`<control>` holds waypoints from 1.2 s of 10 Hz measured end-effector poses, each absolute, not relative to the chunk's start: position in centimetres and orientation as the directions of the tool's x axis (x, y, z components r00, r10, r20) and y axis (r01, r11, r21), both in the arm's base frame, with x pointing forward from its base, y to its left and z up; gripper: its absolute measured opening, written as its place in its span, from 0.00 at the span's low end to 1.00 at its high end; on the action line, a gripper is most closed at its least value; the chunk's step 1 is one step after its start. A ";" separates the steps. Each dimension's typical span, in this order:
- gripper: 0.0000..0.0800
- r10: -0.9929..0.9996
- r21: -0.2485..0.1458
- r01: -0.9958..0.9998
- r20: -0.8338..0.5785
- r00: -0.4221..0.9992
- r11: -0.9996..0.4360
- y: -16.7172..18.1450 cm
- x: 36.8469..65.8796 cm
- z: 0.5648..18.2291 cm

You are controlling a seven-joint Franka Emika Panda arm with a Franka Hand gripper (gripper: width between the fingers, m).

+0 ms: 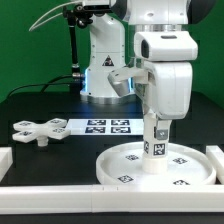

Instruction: Assemble round table

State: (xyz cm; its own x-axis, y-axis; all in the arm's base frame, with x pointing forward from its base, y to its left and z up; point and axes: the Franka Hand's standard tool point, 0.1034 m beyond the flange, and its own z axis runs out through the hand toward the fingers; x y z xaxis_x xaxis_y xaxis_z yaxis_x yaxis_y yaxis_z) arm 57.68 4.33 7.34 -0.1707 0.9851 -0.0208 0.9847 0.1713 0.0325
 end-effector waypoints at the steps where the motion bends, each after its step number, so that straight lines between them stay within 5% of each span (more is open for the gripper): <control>1: 0.81 0.974 0.031 0.974 -0.031 -0.224 0.225 4.3 57.7 7.3; 3: 0.81 0.966 0.028 0.966 -0.041 -0.254 0.255 4.5 57.7 7.4; 5: 0.51 0.973 0.029 0.973 -0.040 -0.229 0.230 4.8 57.7 7.4; 12: 0.51 0.996 0.033 0.996 -0.035 -0.082 0.083 4.6 57.6 7.3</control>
Offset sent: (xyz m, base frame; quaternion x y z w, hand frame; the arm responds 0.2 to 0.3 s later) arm 0.0036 0.0086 0.0041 0.0128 -0.0129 0.0183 0.9997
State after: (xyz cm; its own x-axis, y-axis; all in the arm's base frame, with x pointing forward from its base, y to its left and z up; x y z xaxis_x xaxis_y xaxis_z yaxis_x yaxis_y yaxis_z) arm 57.61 4.61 7.32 -0.0817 0.9960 -0.0348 0.9960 0.0829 0.0331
